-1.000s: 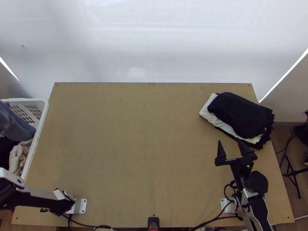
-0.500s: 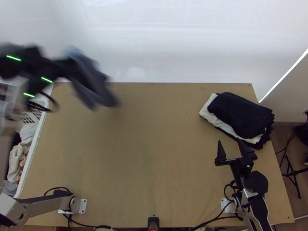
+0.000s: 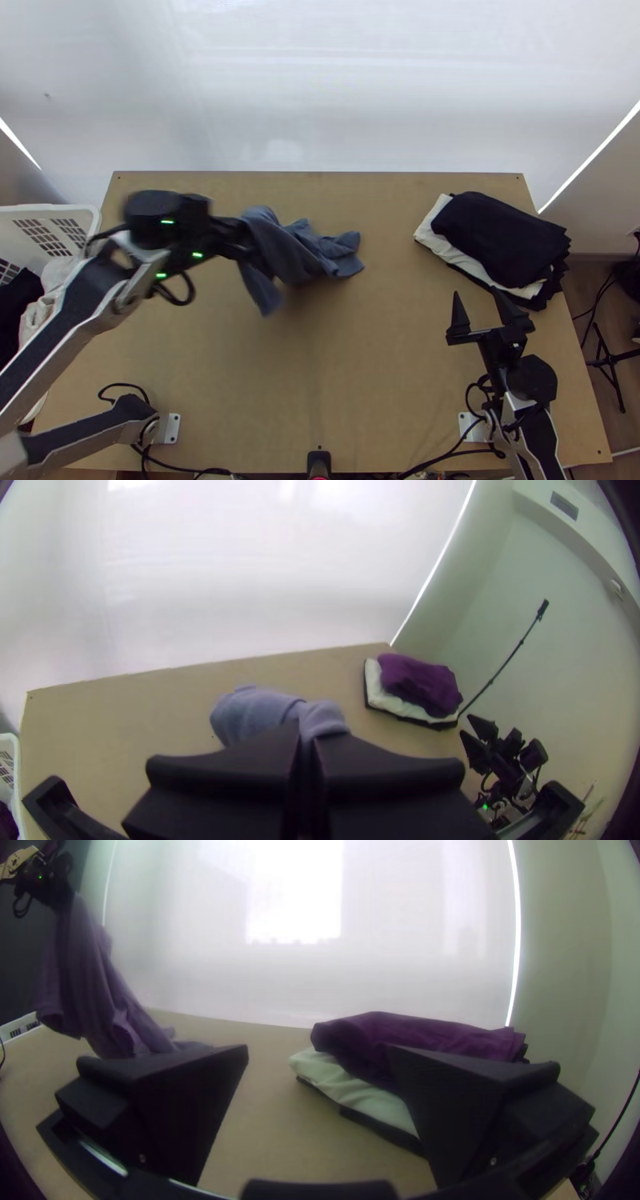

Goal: Fold the t-shirt

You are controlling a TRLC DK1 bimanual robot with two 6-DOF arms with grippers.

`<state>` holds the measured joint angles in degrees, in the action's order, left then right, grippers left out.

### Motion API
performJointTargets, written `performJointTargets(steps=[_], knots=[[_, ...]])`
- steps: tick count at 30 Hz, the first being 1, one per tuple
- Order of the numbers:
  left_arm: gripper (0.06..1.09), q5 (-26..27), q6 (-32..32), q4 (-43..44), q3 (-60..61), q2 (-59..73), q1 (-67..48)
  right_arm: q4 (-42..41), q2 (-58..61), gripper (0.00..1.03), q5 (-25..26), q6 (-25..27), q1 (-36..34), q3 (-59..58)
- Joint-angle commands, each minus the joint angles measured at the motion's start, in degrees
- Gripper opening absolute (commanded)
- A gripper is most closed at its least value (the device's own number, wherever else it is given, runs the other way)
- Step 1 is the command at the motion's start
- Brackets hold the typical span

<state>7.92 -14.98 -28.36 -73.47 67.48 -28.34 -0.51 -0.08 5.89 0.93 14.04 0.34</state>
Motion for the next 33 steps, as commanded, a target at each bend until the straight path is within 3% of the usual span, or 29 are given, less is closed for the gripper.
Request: performJointTargets(steps=[1, 11, 17, 22, 24, 27, 29, 33], knots=[[0.09, 0.4, -0.6, 0.8, 0.9, -9.3, 15.0, 0.0, 0.0, 0.98, 0.0, 0.0, 0.0, 0.0], [0.09, 4.7, 11.8, -1.5, 1.7, -14.5, 58.0, 0.0, 0.0, 0.98, 0.0, 0.0, 0.0, 0.0], [0.09, 5.5, 21.9, -5.6, 5.5, -12.5, 65.3, 0.0, 0.0, 0.98, 0.0, 0.0, 0.0, 0.0], [0.09, 5.8, 26.1, -18.7, 8.5, -16.2, 49.5, 0.0, 0.0, 0.98, 0.0, 0.0, 0.0, 0.0], [0.09, 5.9, 19.5, -23.6, 9.7, -16.9, 37.6, 0.0, 0.0, 0.98, 0.0, 0.0, 0.0, 0.0], [0.09, 4.9, 4.5, -21.7, 13.7, -15.6, 17.0, 0.0, 0.0, 0.98, 0.0, 0.0, 0.0, 0.0], [0.09, 0.5, -2.9, -17.7, 16.2, -12.4, 2.5, 0.0, 0.0, 0.98, 0.0, 0.0, 0.0, 0.0], [0.09, -1.0, -6.4, -12.7, 19.2, -2.7, -13.6, 0.0, 0.0, 0.98, 0.0, 0.0, 0.0, 0.0]])
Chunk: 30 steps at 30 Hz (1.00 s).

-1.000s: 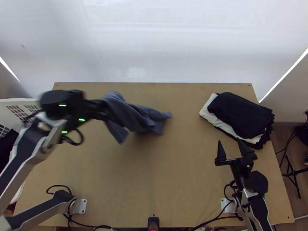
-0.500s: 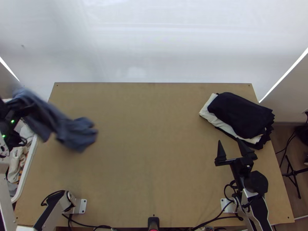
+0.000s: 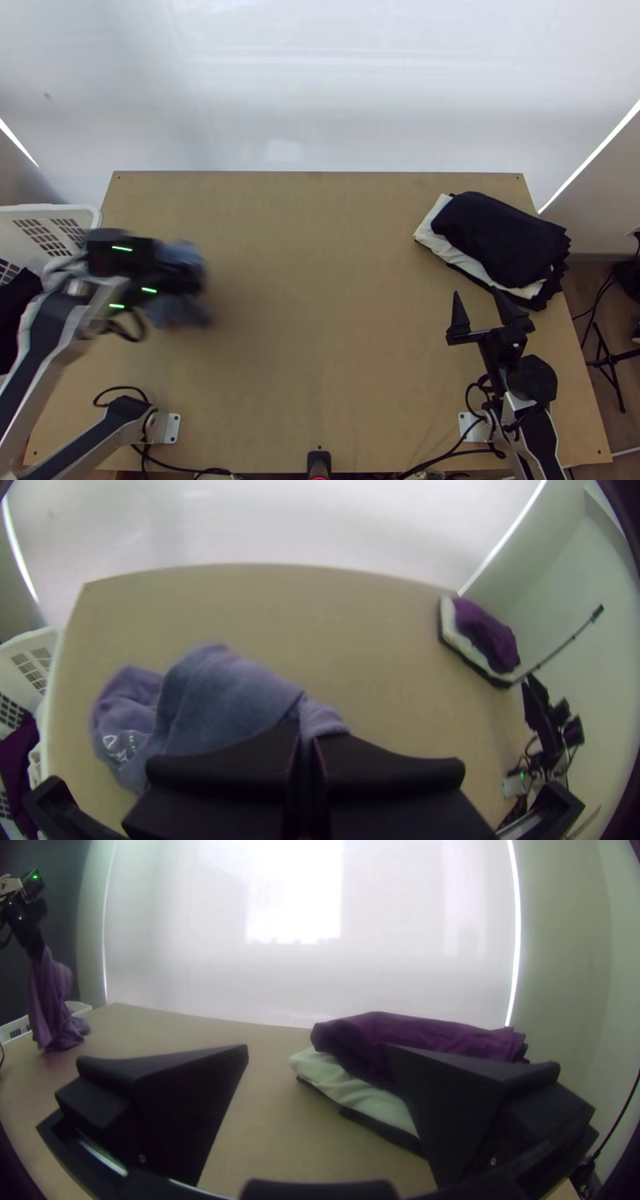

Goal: Fold the t-shirt

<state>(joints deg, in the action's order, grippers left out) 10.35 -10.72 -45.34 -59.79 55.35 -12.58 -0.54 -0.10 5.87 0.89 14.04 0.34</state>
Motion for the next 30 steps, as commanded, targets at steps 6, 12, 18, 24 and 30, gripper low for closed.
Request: performJointTargets(steps=[6, 12, 18, 24, 30], knots=[[0.09, -3.3, -12.1, 14.1, 1.6, 25.5, -38.6, 0.0, 0.0, 0.98, 0.0, 0.1, 0.0, 0.0], [0.09, -3.4, -15.8, 17.0, -12.0, 43.3, -40.8, 0.0, 0.0, 0.98, 0.0, 0.1, 0.0, 0.0], [0.09, -3.3, -18.5, 23.2, -23.5, 51.7, -41.5, 0.0, 0.0, 0.98, 0.0, 0.1, 0.0, 0.0], [0.98, -3.5, -18.7, 20.9, -33.7, 53.4, -41.8, 0.0, 0.0, 0.98, 0.0, 0.1, 0.0, 0.0], [1.05, -2.3, -17.6, 21.0, -33.6, 39.3, -31.6, 0.0, 0.0, 0.98, 0.0, 0.1, 0.0, 0.0]])
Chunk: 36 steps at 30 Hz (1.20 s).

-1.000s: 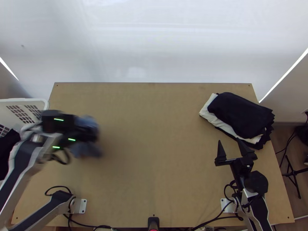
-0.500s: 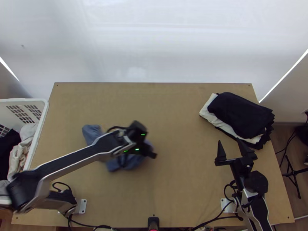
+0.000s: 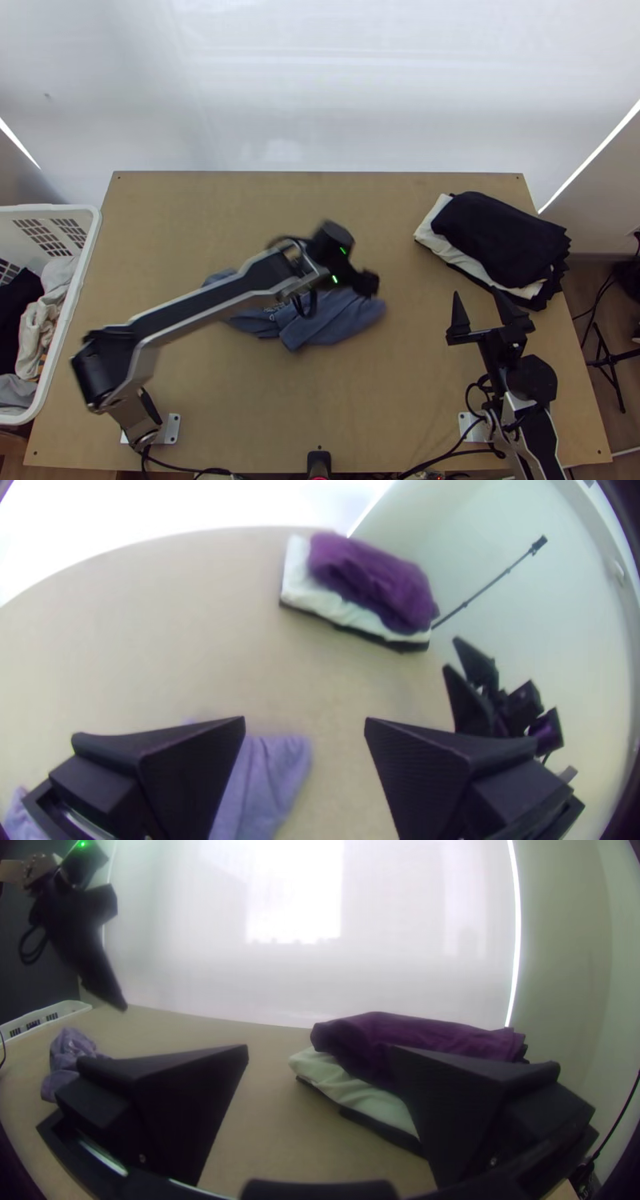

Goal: Fold the t-shirt

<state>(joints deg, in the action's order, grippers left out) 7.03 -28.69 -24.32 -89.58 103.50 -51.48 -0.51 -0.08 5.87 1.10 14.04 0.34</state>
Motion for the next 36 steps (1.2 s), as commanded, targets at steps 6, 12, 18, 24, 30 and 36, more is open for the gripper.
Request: performJointTargets(steps=[6, 12, 18, 24, 30, 36], knots=[[1.05, 1.8, -0.5, -4.1, -2.7, -18.0, 28.1, 0.0, 0.0, 0.98, 0.0, -0.1, 0.0, 0.0], [1.05, -4.5, 8.8, -8.9, 9.0, -23.3, 45.5, 0.0, 0.0, 0.98, 0.0, -0.1, 0.0, 0.0], [1.05, -6.2, 11.0, -9.9, 16.8, -30.3, 49.6, 0.0, 0.0, 0.98, -0.1, -4.4, 2.4, 0.0], [1.05, -7.8, 11.2, -10.4, 20.3, -34.0, 50.9, 0.0, 0.0, 0.98, -0.1, -4.4, 3.3, 0.0], [1.05, -8.0, 12.5, -10.9, 24.8, -34.9, 51.6, 0.0, 0.0, 0.98, -0.1, -4.6, 3.9, 0.0], [1.04, -8.0, 12.5, -10.9, 27.2, -36.1, 51.3, 0.1, -0.1, 0.98, -0.3, -4.2, 4.1, 0.5]])
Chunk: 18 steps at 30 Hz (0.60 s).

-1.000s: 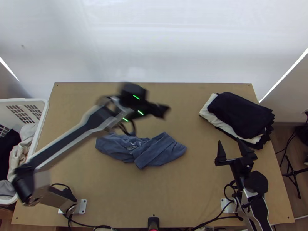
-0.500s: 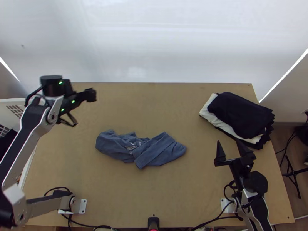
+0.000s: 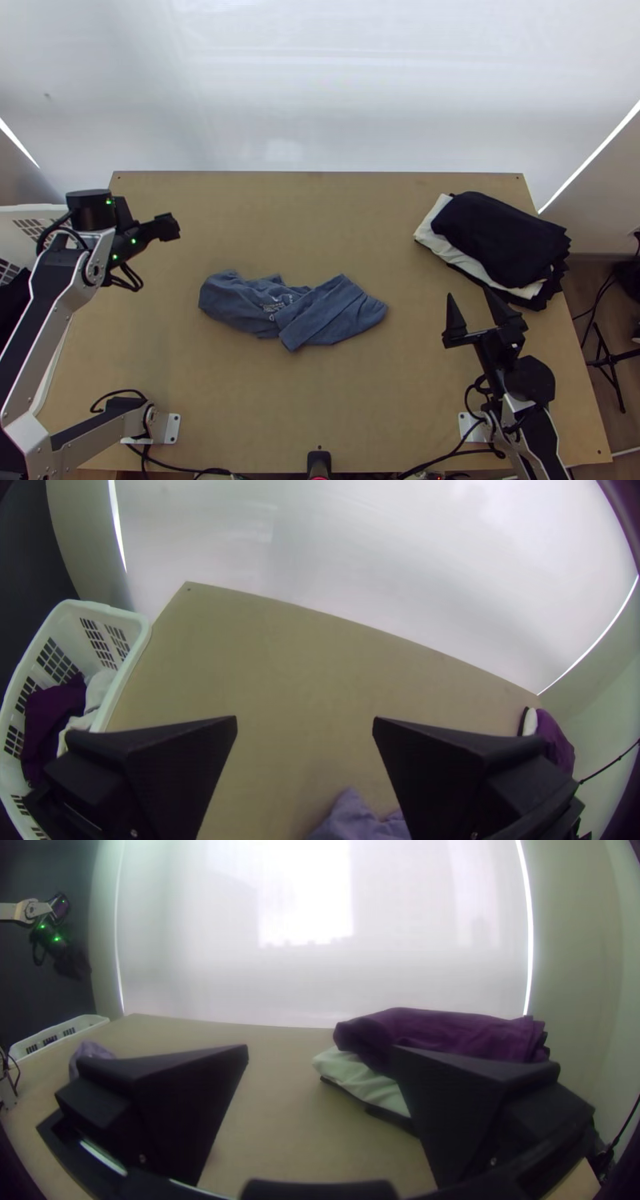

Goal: Fold the t-shirt

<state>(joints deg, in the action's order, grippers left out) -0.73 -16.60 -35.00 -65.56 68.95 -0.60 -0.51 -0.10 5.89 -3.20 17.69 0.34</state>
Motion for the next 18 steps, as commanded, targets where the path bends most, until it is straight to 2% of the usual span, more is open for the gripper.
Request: performJointTargets(steps=[1, 3, 6, 10, 13, 16, 18], knots=[[1.04, -0.2, 0.4, -0.2, 3.2, -1.6, 0.2, 0.8, -0.1, 0.98, -0.6, 0.4, 0.7, 1.2], [1.04, -0.2, 0.4, -0.1, 3.0, -1.6, -0.1, 1.0, 0.1, 0.98, -0.6, 0.6, 0.9, 2.2], [1.04, -0.2, 0.3, 0.4, 4.1, -1.6, -1.2, 1.2, 2.2, 0.98, -0.6, 3.7, 0.9, 5.3], [1.04, -0.2, 0.4, 2.9, 7.6, -2.0, -2.8, 1.9, 20.4, 0.98, -0.7, 5.7, 1.2, 17.1], [1.04, -0.2, 0.3, 5.6, 9.7, -2.2, -4.0, 11.0, 38.2, 0.98, -0.9, 5.2, 4.8, 30.8], [1.05, -0.2, -0.3, 7.3, 10.6, -2.5, -5.4, 21.3, 52.7, 0.98, -0.9, 2.0, 7.3, 44.4], [1.05, -0.2, -0.8, 7.8, 10.9, -2.6, -6.1, 24.6, 59.6, 0.98, -0.9, -0.3, 9.6, 51.2]])
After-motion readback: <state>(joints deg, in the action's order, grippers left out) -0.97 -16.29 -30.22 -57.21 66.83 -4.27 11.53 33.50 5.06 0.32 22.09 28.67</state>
